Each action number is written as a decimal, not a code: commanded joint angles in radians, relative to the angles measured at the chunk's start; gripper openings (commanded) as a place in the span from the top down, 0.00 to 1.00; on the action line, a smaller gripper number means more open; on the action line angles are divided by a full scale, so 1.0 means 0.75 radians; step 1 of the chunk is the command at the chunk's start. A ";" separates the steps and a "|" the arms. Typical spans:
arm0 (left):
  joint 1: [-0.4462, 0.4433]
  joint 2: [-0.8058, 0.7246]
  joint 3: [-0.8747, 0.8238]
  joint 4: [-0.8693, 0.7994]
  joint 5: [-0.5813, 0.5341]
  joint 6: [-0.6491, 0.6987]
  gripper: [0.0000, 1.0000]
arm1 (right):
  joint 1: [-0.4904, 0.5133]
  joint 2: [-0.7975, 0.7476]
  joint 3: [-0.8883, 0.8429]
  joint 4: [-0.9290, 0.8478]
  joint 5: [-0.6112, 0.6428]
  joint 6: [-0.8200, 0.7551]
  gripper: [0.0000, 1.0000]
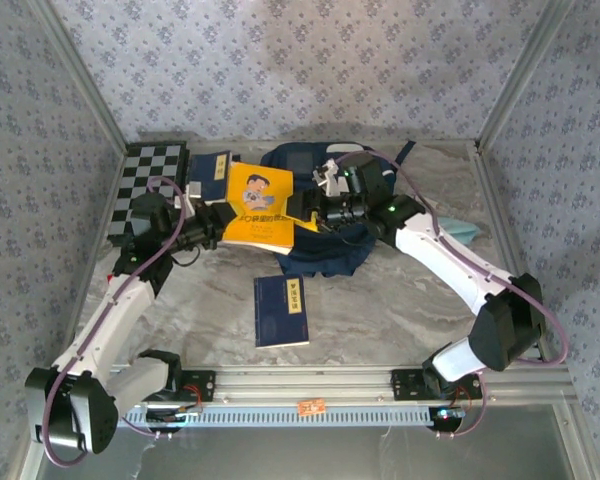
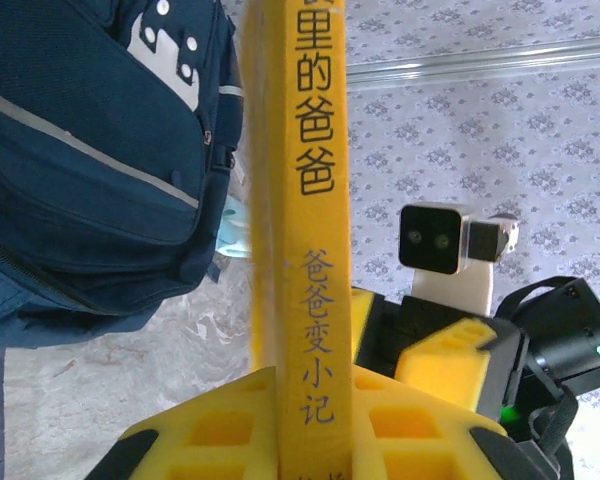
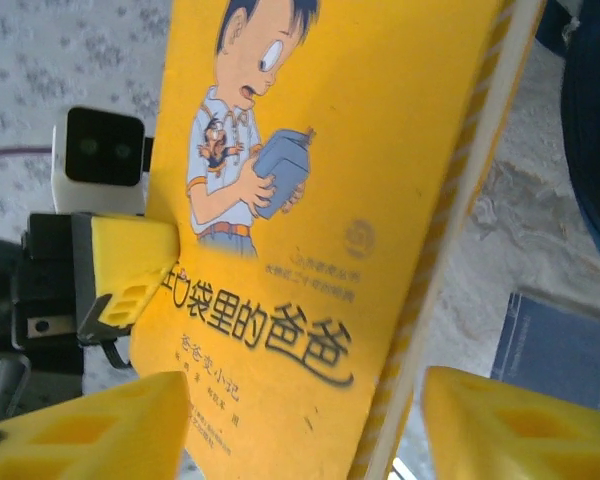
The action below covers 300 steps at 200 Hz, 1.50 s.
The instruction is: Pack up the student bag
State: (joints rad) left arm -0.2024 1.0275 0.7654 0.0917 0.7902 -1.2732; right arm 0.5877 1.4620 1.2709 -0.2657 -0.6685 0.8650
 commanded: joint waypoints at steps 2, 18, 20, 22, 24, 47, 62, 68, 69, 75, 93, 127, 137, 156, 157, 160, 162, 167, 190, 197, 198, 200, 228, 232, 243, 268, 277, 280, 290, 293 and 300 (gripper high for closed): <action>-0.023 0.026 0.109 0.185 -0.016 -0.025 1.00 | -0.039 -0.111 -0.061 -0.030 0.010 0.027 0.22; -0.063 0.057 0.140 0.219 -0.039 -0.024 1.00 | -0.056 -0.142 -0.093 -0.010 -0.011 0.068 0.15; -0.069 0.062 0.145 0.226 -0.041 -0.023 1.00 | -0.059 -0.144 -0.093 -0.008 -0.016 0.075 0.14; -0.076 0.065 0.148 0.233 -0.044 -0.023 1.00 | -0.064 -0.147 -0.093 -0.004 -0.020 0.083 0.14; -0.081 0.069 0.153 0.240 -0.046 -0.021 1.00 | -0.067 -0.150 -0.130 0.003 -0.023 0.090 0.13; -0.136 0.117 0.196 0.290 -0.091 -0.022 1.00 | -0.099 -0.192 -0.232 0.165 -0.080 0.211 0.08; -0.163 0.146 0.215 0.356 -0.105 -0.052 1.00 | -0.107 -0.194 -0.241 0.214 -0.116 0.249 0.05; -0.175 0.160 0.222 0.384 -0.108 -0.065 1.00 | -0.107 -0.194 -0.243 0.235 -0.127 0.265 0.04; -0.176 0.162 0.223 0.389 -0.109 -0.066 1.00 | -0.107 -0.193 -0.244 0.237 -0.128 0.269 0.04; -0.188 0.171 0.230 0.417 -0.115 -0.076 1.00 | -0.107 -0.193 -0.246 0.263 -0.138 0.289 0.04; -0.214 0.193 0.250 0.425 -0.131 -0.079 1.00 | -0.108 -0.192 -0.264 0.367 -0.162 0.352 0.03; -0.222 0.195 0.257 0.430 -0.151 -0.081 1.00 | -0.104 -0.183 -0.254 0.401 -0.150 0.358 0.02; -0.228 0.193 0.264 0.386 -0.161 -0.068 1.00 | -0.105 -0.178 -0.275 0.533 -0.174 0.426 0.03; -0.231 0.194 0.253 0.363 -0.161 -0.059 1.00 | -0.108 -0.168 -0.284 0.723 -0.212 0.523 0.07; -0.231 0.193 0.251 0.359 -0.163 -0.058 1.00 | -0.108 -0.169 -0.284 0.729 -0.214 0.527 0.07; -0.231 0.191 0.251 0.345 -0.167 -0.053 1.00 | -0.110 -0.170 -0.283 0.743 -0.216 0.531 0.09; -0.231 0.191 0.252 0.336 -0.170 -0.050 1.00 | -0.109 -0.171 -0.282 0.749 -0.217 0.534 0.09; -0.231 0.187 0.251 0.310 -0.177 -0.039 1.00 | -0.111 -0.177 -0.276 0.757 -0.218 0.535 0.11; -0.233 0.184 0.273 0.194 -0.193 0.033 1.00 | -0.129 -0.198 -0.262 0.746 -0.219 0.537 0.24; -0.235 0.185 0.279 0.162 -0.197 0.055 1.00 | -0.134 -0.199 -0.258 0.740 -0.217 0.535 0.28; -0.236 0.186 0.280 0.159 -0.197 0.057 1.00 | -0.133 -0.199 -0.257 0.738 -0.217 0.534 0.28; -0.237 0.186 0.282 0.154 -0.197 0.061 1.00 | -0.132 -0.197 -0.253 0.734 -0.216 0.532 0.29; -0.268 0.190 0.290 0.136 -0.213 0.096 1.00 | -0.106 -0.150 -0.201 0.539 -0.202 0.427 0.42; -0.274 0.190 0.292 0.131 -0.221 0.104 1.00 | -0.103 -0.141 -0.196 0.513 -0.200 0.416 0.44; -0.288 0.192 0.305 0.099 -0.229 0.128 1.00 | -0.100 -0.125 -0.185 0.472 -0.204 0.380 0.51; -0.291 0.178 0.308 0.044 -0.249 0.171 1.00 | -0.111 -0.140 -0.202 0.450 -0.188 0.347 0.74; -0.291 0.176 0.308 0.026 -0.248 0.183 1.00 | -0.115 -0.149 -0.203 0.424 -0.175 0.326 0.81; -0.291 0.178 0.311 0.018 -0.248 0.190 1.00 | -0.117 -0.152 -0.201 0.412 -0.172 0.319 0.84; -0.294 0.175 0.312 -0.012 -0.253 0.221 1.00 | -0.122 -0.159 -0.195 0.369 -0.163 0.283 0.92; -0.296 0.176 0.312 -0.023 -0.257 0.235 1.00 | -0.125 -0.161 -0.192 0.354 -0.162 0.273 0.94; -0.304 0.176 0.313 -0.043 -0.265 0.265 1.00 | -0.129 -0.166 -0.188 0.318 -0.155 0.248 1.00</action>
State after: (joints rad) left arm -0.4156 1.1858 0.9531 0.0921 0.5957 -1.1709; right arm 0.5037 1.3632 1.0935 0.0544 -0.7982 1.1362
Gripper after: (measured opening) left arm 0.145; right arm 0.108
